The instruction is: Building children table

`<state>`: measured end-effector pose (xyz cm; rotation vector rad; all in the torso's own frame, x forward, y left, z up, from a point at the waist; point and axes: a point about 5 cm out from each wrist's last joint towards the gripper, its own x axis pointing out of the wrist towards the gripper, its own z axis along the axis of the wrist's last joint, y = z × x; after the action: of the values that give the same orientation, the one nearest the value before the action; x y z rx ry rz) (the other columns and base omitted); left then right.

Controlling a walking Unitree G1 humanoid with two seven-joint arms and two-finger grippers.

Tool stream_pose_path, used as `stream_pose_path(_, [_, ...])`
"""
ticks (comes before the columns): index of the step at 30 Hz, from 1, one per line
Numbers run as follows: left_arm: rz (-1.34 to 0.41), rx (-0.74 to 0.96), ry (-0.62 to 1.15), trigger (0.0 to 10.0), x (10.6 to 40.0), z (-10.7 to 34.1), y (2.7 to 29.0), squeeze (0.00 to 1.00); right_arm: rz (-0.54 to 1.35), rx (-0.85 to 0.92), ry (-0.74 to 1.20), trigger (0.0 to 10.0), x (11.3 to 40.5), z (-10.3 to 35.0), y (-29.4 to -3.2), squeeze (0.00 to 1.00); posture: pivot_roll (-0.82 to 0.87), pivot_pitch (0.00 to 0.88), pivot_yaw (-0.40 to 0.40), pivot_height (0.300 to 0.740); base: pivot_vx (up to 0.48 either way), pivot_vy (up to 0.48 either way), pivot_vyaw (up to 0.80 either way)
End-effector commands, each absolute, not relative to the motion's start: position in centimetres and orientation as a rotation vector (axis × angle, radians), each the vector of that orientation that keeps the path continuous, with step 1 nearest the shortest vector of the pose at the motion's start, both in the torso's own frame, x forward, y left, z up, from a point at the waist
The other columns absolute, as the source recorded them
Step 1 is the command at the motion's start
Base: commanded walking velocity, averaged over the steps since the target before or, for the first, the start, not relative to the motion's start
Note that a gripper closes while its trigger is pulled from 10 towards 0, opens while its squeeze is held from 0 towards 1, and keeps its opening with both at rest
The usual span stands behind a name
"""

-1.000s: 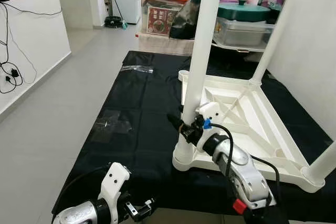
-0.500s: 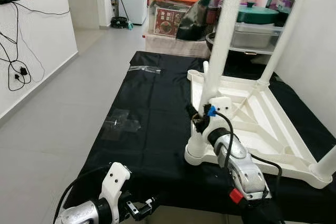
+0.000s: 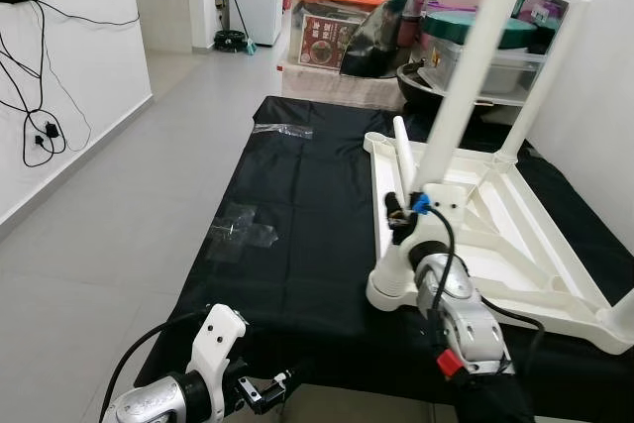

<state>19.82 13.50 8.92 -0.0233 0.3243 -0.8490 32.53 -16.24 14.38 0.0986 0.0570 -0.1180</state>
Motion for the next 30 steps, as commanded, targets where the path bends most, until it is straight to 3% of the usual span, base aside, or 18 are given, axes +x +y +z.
stream_pose_path(1, [-0.850, -0.014, 0.331, 10.0, 19.9, 8.7, 13.4, 0.00, -0.206, 0.075, 0.183, 10.0, 31.8, 11.5, -18.1, 0.00, 0.07, 0.000, -0.098, 0.740, 0.000, 0.000, 0.00])
stream_pose_path(9, [-0.851, -0.011, 0.332, 10.0, 19.9, 8.7, 13.3, 0.00, -0.007, 0.145, 0.073, 10.0, 32.0, 12.8, -15.8, 0.00, 0.07, 0.000, -0.096, 0.740, 0.000, 0.000, 0.00])
stream_pose_path(14, [-0.854, -0.010, 0.332, 10.0, 19.9, 8.7, 13.3, 0.00, 0.367, 0.211, -0.005, 10.0, 31.5, 14.3, -12.9, 0.00, 0.07, 0.000, -0.094, 0.740, 0.000, 0.000, 0.00])
stream_pose_path(16, [-0.855, -0.010, 0.333, 10.0, 19.9, 8.7, 13.2, 0.00, 0.497, 0.159, -0.018, 10.0, 31.0, 14.6, -12.3, 0.00, 0.07, 0.000, -0.096, 0.740, 0.000, 0.000, 0.00])
stream_pose_path(30, [-0.846, -0.016, 0.335, 10.0, 19.8, 8.7, 13.2, 0.00, 0.753, 0.075, 0.024, 10.0, 30.9, 13.8, -11.4, 0.00, 0.09, 0.000, -0.111, 0.740, 0.000, 0.000, 0.00])
